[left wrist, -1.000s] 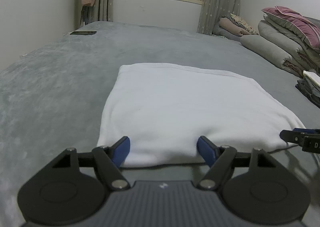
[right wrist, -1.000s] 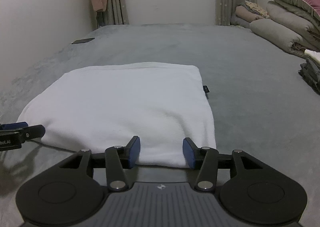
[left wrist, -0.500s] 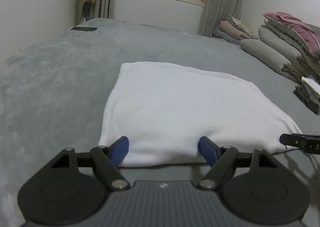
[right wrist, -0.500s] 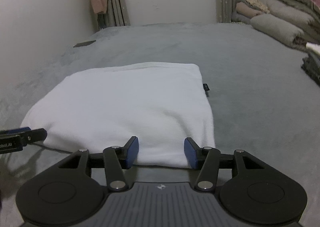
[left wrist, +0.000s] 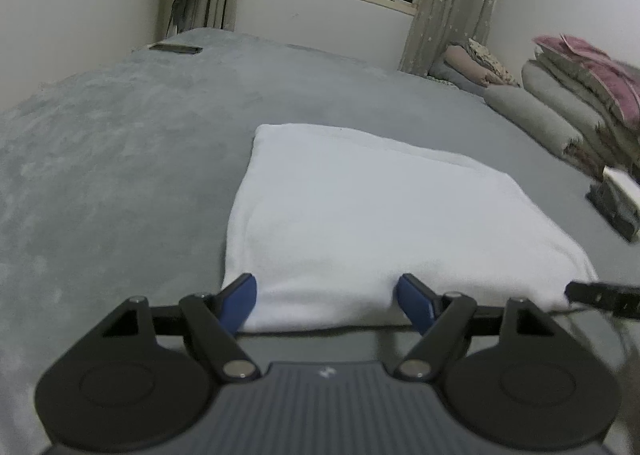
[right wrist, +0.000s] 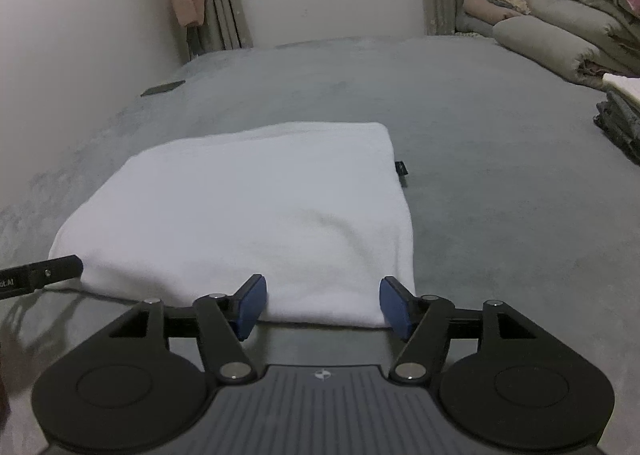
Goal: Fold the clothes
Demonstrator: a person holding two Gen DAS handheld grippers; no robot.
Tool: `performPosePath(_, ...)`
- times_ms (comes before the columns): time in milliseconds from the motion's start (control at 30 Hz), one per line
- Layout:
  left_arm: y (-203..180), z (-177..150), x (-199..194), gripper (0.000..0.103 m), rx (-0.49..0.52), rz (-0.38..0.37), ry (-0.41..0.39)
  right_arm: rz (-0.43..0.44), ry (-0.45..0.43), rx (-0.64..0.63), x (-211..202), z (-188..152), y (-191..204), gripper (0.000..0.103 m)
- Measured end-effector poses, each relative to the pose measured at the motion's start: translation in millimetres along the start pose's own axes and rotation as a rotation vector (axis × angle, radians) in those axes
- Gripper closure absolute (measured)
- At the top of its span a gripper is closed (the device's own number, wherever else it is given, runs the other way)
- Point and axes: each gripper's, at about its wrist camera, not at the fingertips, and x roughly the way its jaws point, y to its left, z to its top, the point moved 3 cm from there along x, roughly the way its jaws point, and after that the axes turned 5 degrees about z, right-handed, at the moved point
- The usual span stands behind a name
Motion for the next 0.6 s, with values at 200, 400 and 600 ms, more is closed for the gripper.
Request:
performPosePath(200,1.1,-2.2,-1.0,0.025,0.003,0.002,0.002,0.008,0.001,0.007,-0.8,-1.0,-1.0,0.038)
performPosePath(400,1.9,-3.1,-0.7,0.025,0.011,0.003,0.004,0.014,0.000,0.016,-0.1,-1.3,-2.6,0.037)
performPosePath(600,3.3,-3.5,-0.2,0.024,0.018,0.002,0.003,0.017,-0.003,0.021,1.0,-2.8,-3.7,0.037)
